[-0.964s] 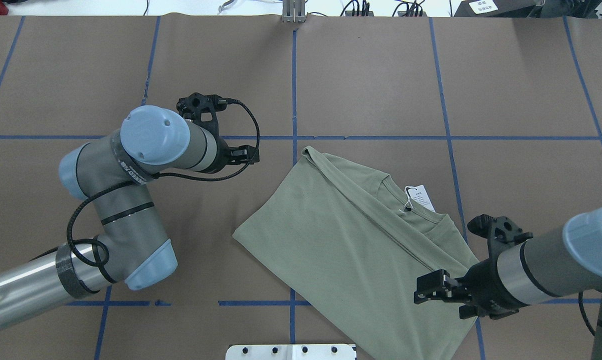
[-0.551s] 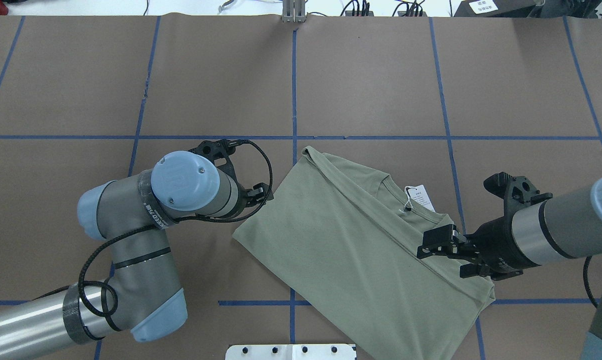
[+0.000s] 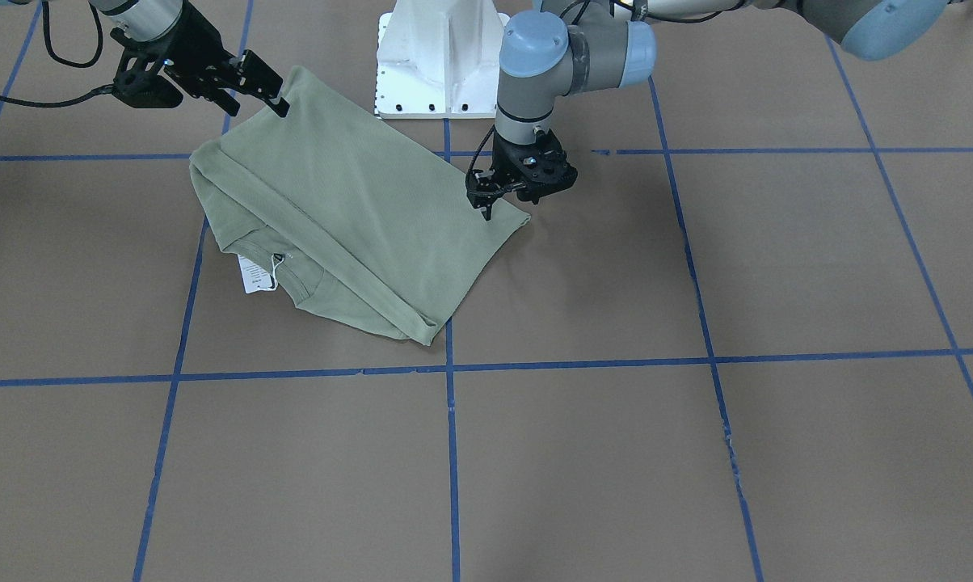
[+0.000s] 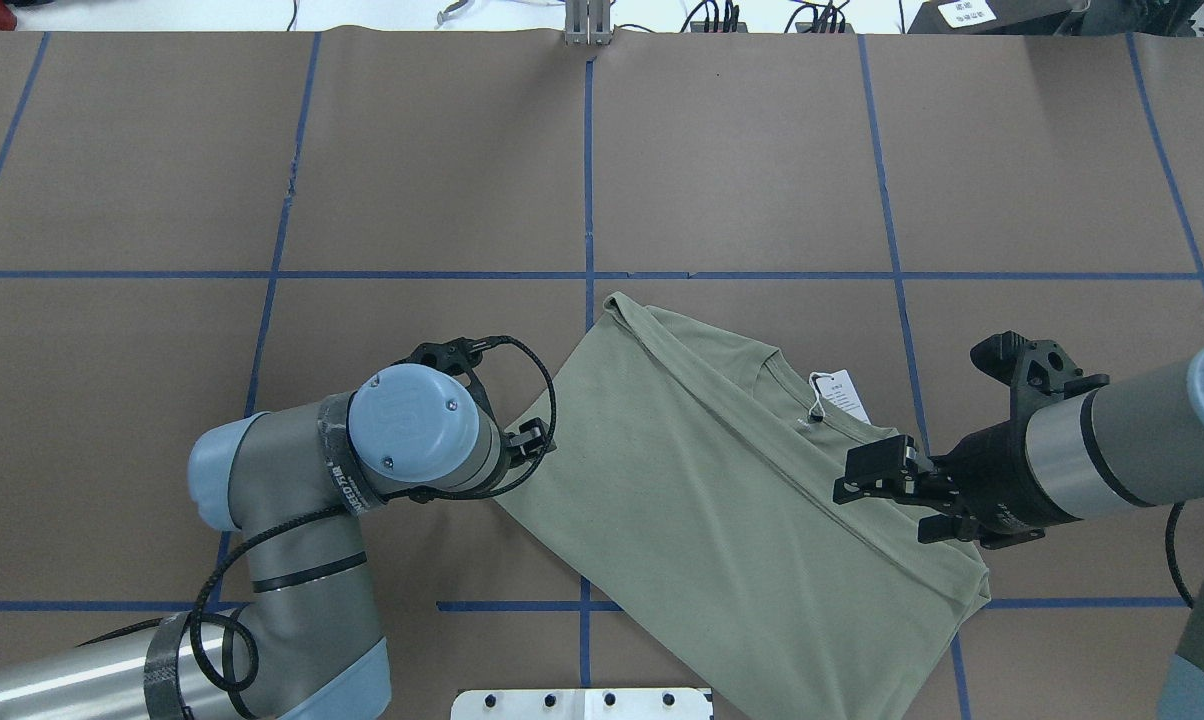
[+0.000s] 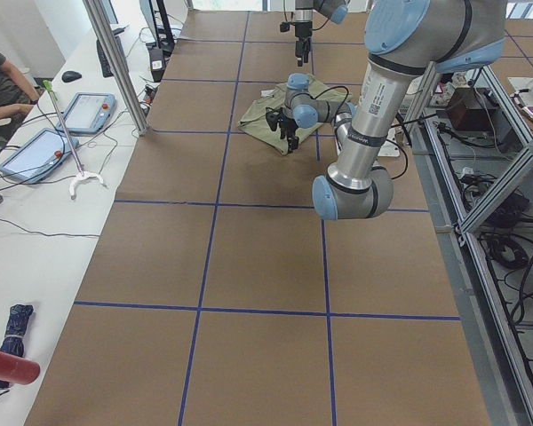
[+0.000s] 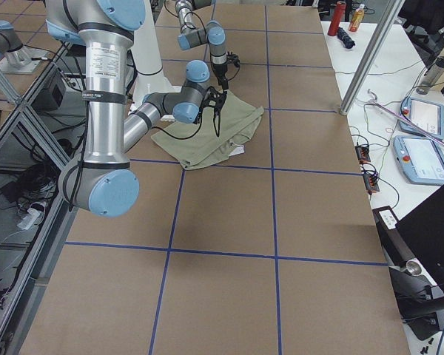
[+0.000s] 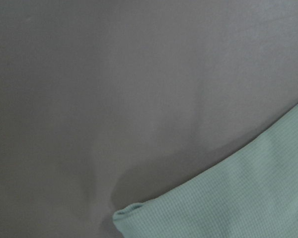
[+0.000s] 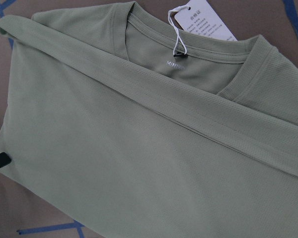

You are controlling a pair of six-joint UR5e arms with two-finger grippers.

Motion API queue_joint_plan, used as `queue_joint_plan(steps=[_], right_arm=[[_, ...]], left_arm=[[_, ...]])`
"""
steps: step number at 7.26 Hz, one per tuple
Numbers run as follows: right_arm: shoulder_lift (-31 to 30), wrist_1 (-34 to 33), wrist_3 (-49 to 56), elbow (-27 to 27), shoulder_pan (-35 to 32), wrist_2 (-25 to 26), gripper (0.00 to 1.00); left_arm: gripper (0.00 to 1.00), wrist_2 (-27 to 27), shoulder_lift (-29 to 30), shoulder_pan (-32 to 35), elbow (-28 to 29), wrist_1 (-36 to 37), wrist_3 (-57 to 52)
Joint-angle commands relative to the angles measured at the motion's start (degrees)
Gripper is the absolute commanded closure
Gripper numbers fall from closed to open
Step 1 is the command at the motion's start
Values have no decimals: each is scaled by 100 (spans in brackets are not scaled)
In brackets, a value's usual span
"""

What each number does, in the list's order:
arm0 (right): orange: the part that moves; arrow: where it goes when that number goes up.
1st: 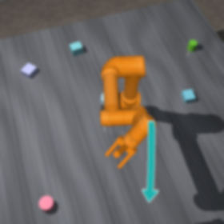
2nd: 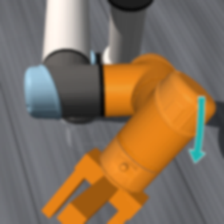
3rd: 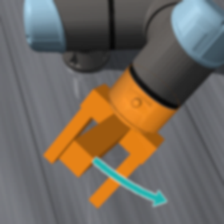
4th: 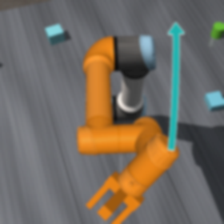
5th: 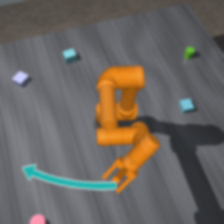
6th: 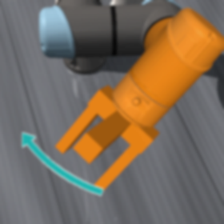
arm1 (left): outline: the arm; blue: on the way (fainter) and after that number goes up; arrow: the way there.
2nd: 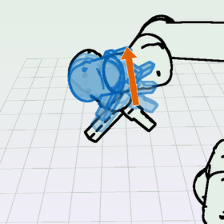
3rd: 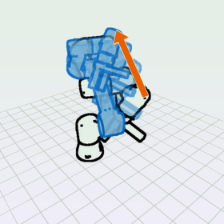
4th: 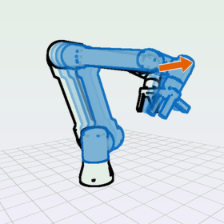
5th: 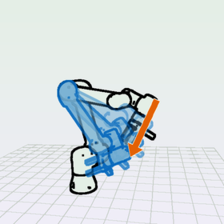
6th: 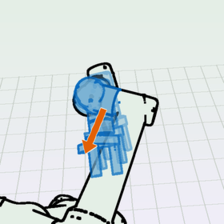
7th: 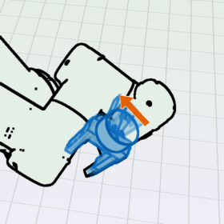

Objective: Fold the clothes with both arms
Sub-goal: 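Move the left gripper to the shirt's edge while the right gripper holds, then push the shirt with the left gripper to rotate it upright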

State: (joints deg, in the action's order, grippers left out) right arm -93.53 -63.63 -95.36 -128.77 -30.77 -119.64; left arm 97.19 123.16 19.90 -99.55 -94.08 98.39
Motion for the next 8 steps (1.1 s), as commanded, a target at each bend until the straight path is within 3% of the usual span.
queue_joint_plan(steps=[1,6,7,8], right_arm=[[1,0,0,1,1,2,0],[1,0,0,18,-8,2,0],[1,0,0,18,-8,2,0],[1,0,0,18,-8,2,0]], left_arm=[[16,-60,7,-13,59,-5,101],[50,-51,7,-13,68,-5,128],[65,-51,7,-13,68,-5,119],[86,-43,15,-13,68,4,119]])
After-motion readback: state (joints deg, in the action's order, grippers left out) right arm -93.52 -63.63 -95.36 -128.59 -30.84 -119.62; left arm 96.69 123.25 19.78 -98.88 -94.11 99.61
